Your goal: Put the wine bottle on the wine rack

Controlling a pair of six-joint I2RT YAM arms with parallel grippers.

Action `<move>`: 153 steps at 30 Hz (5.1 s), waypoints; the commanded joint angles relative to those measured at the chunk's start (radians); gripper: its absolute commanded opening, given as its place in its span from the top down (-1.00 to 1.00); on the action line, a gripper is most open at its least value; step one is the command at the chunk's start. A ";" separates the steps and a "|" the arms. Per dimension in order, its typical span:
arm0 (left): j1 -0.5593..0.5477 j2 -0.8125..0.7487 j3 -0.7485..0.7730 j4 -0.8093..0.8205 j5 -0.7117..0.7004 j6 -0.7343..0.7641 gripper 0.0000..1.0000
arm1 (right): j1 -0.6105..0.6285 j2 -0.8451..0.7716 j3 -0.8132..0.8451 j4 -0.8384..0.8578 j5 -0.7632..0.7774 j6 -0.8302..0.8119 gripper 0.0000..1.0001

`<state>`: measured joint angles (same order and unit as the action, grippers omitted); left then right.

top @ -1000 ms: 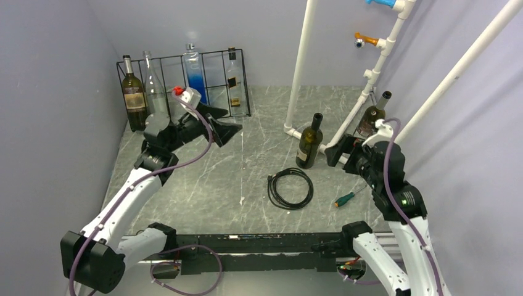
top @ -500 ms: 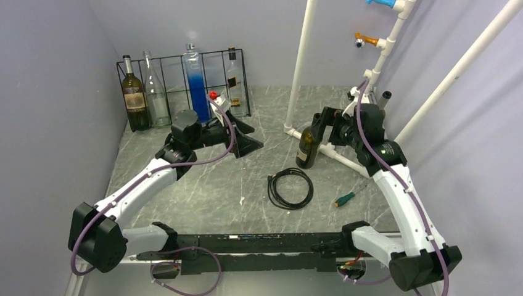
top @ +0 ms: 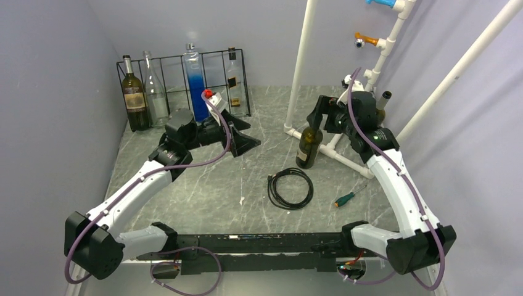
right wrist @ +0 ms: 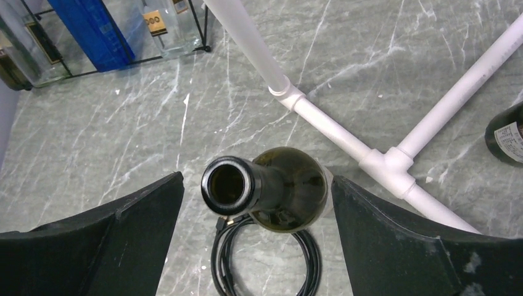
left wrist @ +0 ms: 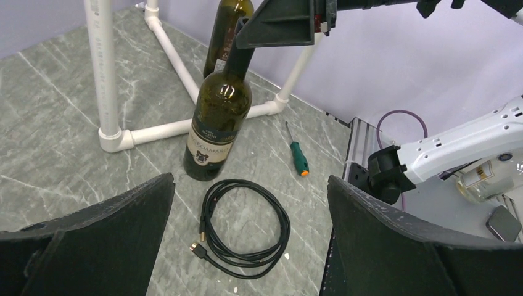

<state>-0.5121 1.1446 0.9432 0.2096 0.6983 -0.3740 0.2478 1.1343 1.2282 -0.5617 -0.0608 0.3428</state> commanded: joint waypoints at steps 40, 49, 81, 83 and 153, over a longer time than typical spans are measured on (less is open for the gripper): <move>-0.017 0.021 0.041 -0.025 -0.054 0.035 -0.98 | 0.232 -0.062 -0.026 0.042 0.321 -0.039 1.00; -0.017 0.072 0.074 -0.055 -0.040 0.009 -0.98 | 0.230 -0.183 -0.082 0.108 0.237 0.046 1.00; -0.360 0.190 0.207 -0.366 -0.300 0.268 -0.98 | 0.229 -0.231 -0.211 0.251 -0.260 0.297 1.00; -0.387 0.213 0.227 -0.406 -0.350 0.285 -0.98 | 0.229 -0.234 -0.208 0.251 -0.266 0.301 1.00; -0.454 0.201 0.230 -0.478 -0.802 0.362 1.00 | 0.229 -0.504 -0.160 -0.208 0.189 0.177 -0.61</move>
<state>-0.9638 1.4151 1.1591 -0.3653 -0.0284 -0.0189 0.4747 0.6559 1.0885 -0.7315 0.0483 0.5594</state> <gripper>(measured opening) 0.764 0.796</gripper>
